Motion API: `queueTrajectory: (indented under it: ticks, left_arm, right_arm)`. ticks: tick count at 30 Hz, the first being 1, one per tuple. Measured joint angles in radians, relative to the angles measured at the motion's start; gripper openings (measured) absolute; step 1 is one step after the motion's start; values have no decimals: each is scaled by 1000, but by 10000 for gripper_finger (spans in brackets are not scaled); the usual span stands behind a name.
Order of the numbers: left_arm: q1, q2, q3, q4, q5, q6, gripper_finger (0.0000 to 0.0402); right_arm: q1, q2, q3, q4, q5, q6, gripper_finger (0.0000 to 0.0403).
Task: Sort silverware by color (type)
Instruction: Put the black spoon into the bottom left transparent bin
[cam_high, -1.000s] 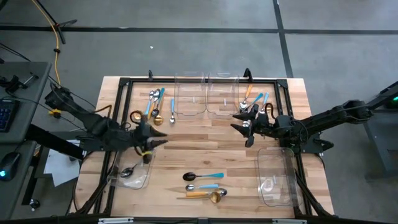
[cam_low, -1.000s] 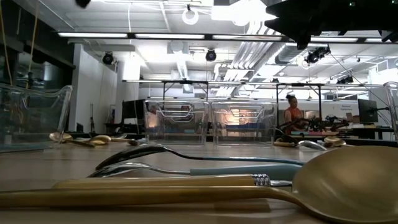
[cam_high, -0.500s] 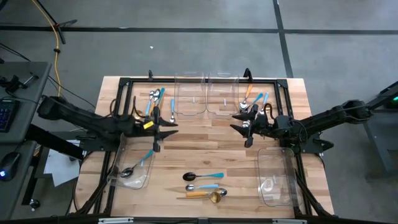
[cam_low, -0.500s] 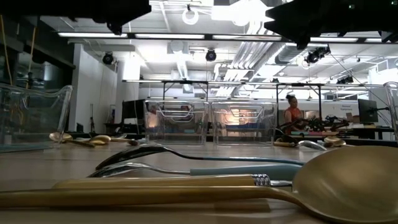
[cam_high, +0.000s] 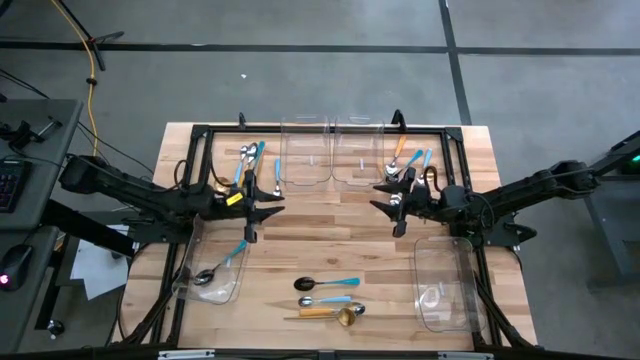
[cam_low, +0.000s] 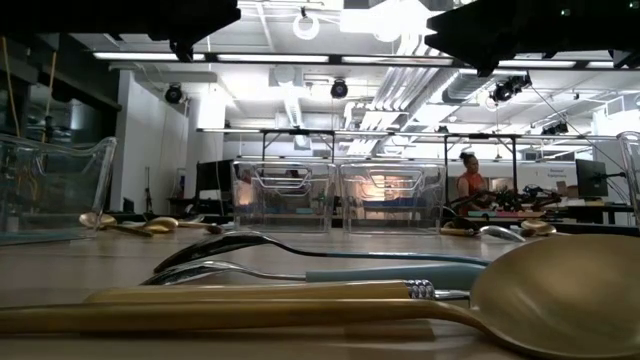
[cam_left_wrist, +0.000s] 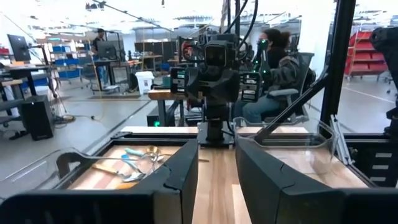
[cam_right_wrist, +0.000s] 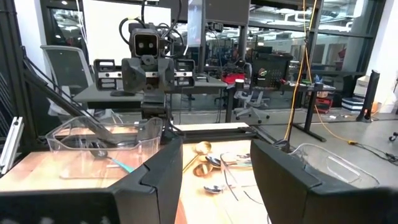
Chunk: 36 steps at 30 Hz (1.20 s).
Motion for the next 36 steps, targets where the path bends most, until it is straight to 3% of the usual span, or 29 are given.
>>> queueTrajectory:
  ticks: [14, 18, 27, 33, 36]
  left_arm:
    - [0, 0, 0, 0, 3, -22, 99]
    - [1, 0, 0, -2, 3, -15, 99]
    - [1, 0, 0, -23, 3, -16, 99]
    - [1, 0, 0, -25, 3, -25, 99]
    - [0, 0, 0, -29, 2, -40, 99]
  right_arm:
    - [1, 0, 6, -32, -63, 60, 174]
    - [39, 36, 139, -236, -91, 131, 174]
    - [187, 379, 564, -859, -158, 216, 174]
    - [252, 595, 724, -954, -158, 258, 174]
    - [263, 690, 767, -969, -227, 308, 174]
